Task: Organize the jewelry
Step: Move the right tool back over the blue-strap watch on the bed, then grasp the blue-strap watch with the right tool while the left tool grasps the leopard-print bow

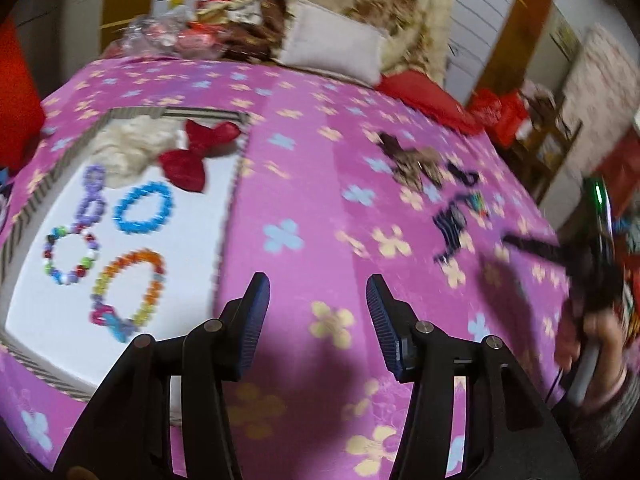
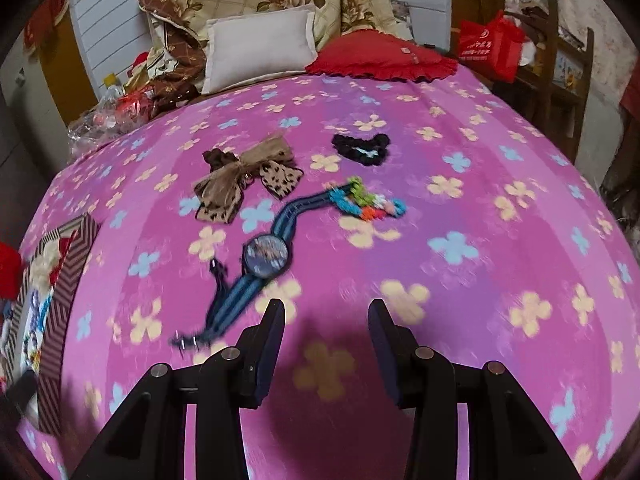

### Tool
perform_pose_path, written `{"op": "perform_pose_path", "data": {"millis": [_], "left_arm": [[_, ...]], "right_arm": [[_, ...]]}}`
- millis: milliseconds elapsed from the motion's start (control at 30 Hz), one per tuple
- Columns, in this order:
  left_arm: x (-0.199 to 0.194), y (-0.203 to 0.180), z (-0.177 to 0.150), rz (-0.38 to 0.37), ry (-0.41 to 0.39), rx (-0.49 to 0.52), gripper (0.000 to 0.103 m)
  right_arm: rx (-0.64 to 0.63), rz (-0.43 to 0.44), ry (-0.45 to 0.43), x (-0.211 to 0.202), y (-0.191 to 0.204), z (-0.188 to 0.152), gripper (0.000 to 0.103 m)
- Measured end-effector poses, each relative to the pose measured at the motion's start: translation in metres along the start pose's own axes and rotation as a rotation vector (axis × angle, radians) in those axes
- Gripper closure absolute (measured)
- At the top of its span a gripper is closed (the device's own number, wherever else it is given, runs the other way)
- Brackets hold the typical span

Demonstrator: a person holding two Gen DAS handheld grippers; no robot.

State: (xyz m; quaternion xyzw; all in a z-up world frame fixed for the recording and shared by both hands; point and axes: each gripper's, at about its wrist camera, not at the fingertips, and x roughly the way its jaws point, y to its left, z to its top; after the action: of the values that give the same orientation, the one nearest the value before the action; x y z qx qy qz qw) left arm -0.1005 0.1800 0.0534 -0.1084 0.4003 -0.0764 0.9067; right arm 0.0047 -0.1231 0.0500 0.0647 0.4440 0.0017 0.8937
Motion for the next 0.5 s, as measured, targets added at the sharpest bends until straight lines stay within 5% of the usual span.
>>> {"op": "perform_pose_path", "data": {"millis": [200, 500], "left_arm": [[0.022, -0.013, -0.008, -0.001, 0.059, 0.036, 0.053], [0.032, -0.005, -0.009, 0.011, 0.082, 0.027, 0.053]], "right_arm": [[0.075, 0.091, 0.076, 0.041, 0.010, 0.031, 0.062], [0.049, 0.060, 0.117, 0.074, 0.031, 0.034, 0.056]]}}
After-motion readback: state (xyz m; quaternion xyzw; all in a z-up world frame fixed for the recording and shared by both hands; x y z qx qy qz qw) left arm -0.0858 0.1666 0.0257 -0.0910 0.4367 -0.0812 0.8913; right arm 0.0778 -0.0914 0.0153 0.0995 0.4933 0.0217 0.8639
